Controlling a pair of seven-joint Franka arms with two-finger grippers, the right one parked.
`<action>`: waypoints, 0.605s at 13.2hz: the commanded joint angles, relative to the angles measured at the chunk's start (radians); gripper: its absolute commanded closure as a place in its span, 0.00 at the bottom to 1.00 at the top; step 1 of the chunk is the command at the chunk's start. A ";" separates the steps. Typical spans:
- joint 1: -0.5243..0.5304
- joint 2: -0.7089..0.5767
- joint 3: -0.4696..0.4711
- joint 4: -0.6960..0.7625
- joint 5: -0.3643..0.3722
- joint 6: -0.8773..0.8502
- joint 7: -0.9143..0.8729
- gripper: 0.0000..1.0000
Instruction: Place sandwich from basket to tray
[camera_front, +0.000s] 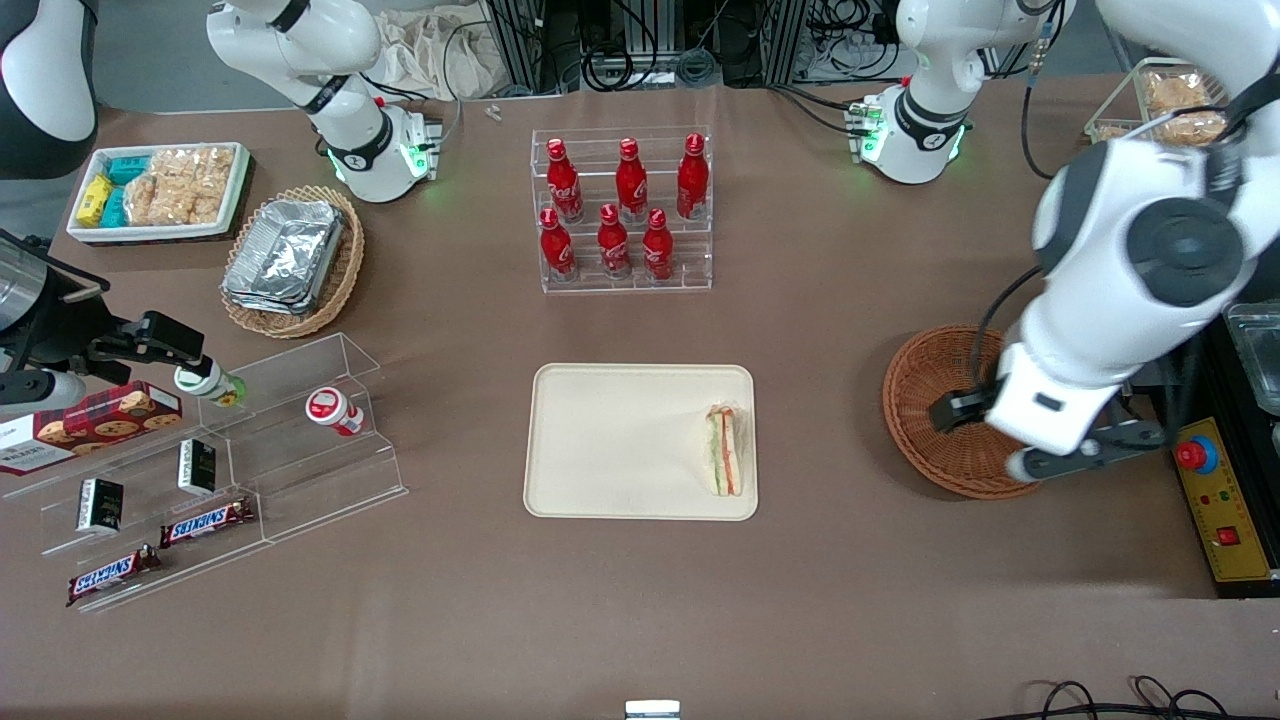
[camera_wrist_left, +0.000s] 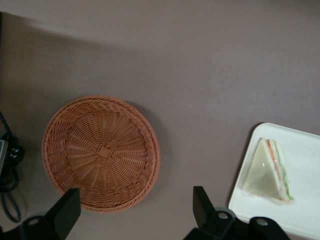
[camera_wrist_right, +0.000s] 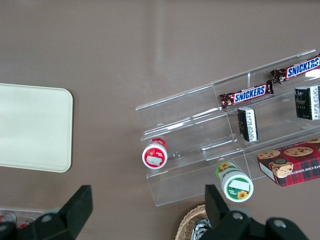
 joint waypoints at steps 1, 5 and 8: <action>0.161 -0.141 -0.008 -0.152 -0.110 0.006 0.156 0.00; 0.173 -0.304 -0.006 -0.422 -0.113 0.159 0.152 0.00; 0.174 -0.345 -0.006 -0.469 -0.115 0.130 0.155 0.00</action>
